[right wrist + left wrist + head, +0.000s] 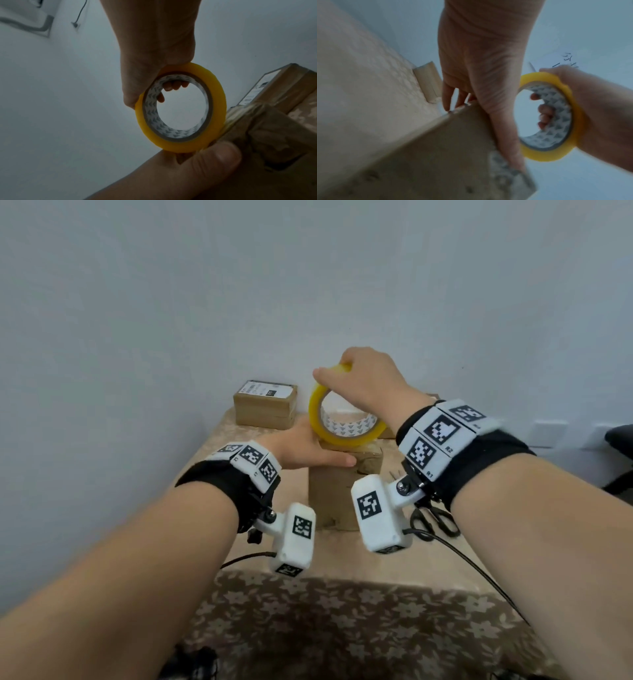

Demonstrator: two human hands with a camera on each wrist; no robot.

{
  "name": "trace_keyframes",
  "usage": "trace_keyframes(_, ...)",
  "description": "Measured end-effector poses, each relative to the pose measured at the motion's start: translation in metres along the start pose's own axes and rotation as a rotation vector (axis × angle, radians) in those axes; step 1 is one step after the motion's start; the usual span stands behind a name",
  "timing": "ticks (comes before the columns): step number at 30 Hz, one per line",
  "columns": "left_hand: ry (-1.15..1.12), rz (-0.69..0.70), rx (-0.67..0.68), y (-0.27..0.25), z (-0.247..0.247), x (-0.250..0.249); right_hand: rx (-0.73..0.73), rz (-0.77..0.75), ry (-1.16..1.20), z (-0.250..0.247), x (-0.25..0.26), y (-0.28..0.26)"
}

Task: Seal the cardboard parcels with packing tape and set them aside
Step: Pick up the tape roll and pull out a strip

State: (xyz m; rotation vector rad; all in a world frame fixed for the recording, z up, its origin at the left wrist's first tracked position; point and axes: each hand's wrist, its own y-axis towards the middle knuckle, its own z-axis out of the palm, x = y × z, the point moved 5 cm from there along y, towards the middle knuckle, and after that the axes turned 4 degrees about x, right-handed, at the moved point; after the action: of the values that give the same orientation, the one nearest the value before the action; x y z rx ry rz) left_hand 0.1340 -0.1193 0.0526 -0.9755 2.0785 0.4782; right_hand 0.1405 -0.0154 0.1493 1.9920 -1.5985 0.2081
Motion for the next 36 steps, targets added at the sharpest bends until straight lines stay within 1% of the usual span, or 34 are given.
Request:
trace_keyframes(2, 0.034, -0.054, -0.083, -0.010, -0.006, 0.010, 0.032, 0.021, -0.034, -0.003, 0.003, 0.004)
trace_keyframes(4, 0.110, -0.167, -0.158, -0.017, -0.012, 0.018, 0.071, 0.049, -0.129, -0.015, -0.003, 0.006)
trace_keyframes(5, 0.134, -0.206, -0.172, -0.020, -0.013, 0.019, 0.101, 0.061, -0.207, -0.022, -0.010, 0.005)
trace_keyframes(7, 0.140, -0.216, -0.165, -0.020, -0.011, 0.016, 0.163, 0.103, -0.359, -0.030, -0.030, 0.000)
trace_keyframes(9, 0.147, -0.215, -0.158, -0.019, -0.009, 0.011, 0.235, 0.163, -0.414, -0.027, -0.054, -0.004)
trace_keyframes(12, 0.137, -0.235, -0.157, -0.019, -0.008, 0.010, 0.343, 0.248, -0.360, -0.012, -0.079, -0.009)
trace_keyframes(14, 0.129, -0.232, -0.155, -0.021, -0.007, 0.008, 0.379, 0.267, -0.323, -0.004, -0.089, -0.012)
trace_keyframes(21, 0.141, -0.258, -0.136, -0.019, -0.006, 0.006, 0.384, 0.326, -0.120, 0.006, -0.115, -0.020)
trace_keyframes(24, 0.149, -0.270, -0.136, -0.020, -0.007, 0.005, 0.397, 0.310, -0.064, 0.004, -0.112, -0.021)
trace_keyframes(26, 0.159, -0.276, -0.135, -0.020, -0.007, 0.005, 0.399, 0.292, -0.076, -0.005, -0.101, -0.015)
trace_keyframes(30, 0.160, -0.289, -0.126, -0.018, -0.007, 0.004, 0.411, 0.279, -0.197, -0.021, -0.087, -0.004)
trace_keyframes(32, 0.164, -0.287, -0.125, -0.019, -0.006, 0.003, 0.451, 0.305, -0.193, -0.015, -0.094, -0.009)
trace_keyframes(36, 0.148, -0.283, -0.119, -0.018, -0.005, 0.005, 0.518, 0.353, -0.108, 0.012, -0.116, -0.030)
